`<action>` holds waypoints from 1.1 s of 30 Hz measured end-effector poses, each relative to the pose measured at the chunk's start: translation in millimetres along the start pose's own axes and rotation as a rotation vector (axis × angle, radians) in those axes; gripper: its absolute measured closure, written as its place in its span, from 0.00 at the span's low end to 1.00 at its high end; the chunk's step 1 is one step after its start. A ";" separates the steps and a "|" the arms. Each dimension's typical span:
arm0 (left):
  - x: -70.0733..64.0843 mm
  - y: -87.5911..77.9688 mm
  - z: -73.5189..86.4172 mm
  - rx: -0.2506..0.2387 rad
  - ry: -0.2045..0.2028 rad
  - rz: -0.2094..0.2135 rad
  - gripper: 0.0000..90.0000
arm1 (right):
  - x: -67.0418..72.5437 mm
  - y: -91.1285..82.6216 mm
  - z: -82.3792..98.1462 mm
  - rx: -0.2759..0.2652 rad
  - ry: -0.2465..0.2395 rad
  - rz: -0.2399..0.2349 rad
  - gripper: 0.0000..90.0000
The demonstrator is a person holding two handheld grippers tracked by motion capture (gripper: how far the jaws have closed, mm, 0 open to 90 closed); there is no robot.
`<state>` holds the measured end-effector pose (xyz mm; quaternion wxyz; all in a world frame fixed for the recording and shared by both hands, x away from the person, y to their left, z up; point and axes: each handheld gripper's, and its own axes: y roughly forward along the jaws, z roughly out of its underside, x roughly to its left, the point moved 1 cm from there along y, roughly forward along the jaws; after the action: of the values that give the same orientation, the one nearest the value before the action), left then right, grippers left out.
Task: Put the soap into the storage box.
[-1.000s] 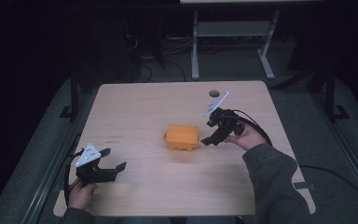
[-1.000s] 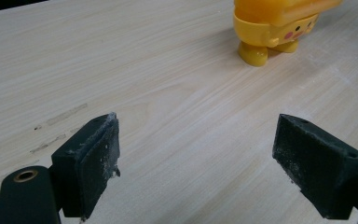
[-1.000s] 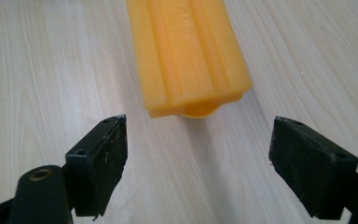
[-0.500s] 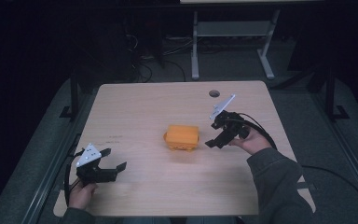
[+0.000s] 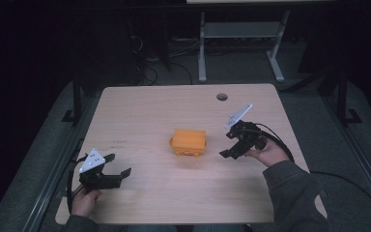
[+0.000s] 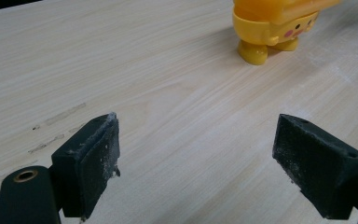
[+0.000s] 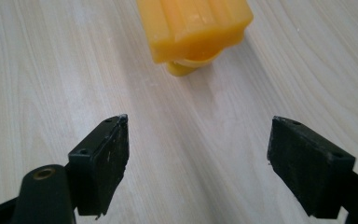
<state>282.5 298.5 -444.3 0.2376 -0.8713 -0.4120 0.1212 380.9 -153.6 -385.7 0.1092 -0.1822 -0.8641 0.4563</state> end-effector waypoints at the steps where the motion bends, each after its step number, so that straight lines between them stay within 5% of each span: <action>1: -0.1 0.1 0.0 0.000 0.000 0.000 0.16 | -0.1 -0.1 2.2 0.002 0.004 0.002 0.22; 25: -1.3 0.7 0.8 0.008 0.006 -0.012 0.16 | 7.0 -11.7 43.4 -0.028 0.076 0.030 0.22; 33: -1.5 1.1 1.6 0.006 0.005 -0.023 0.16 | 9.6 -15.4 63.3 -0.054 0.137 0.027 0.23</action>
<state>281.6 297.2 -446.2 0.2425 -0.8662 -0.4209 0.1176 346.4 -204.9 -408.1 0.1568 -0.2275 -0.8640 0.4209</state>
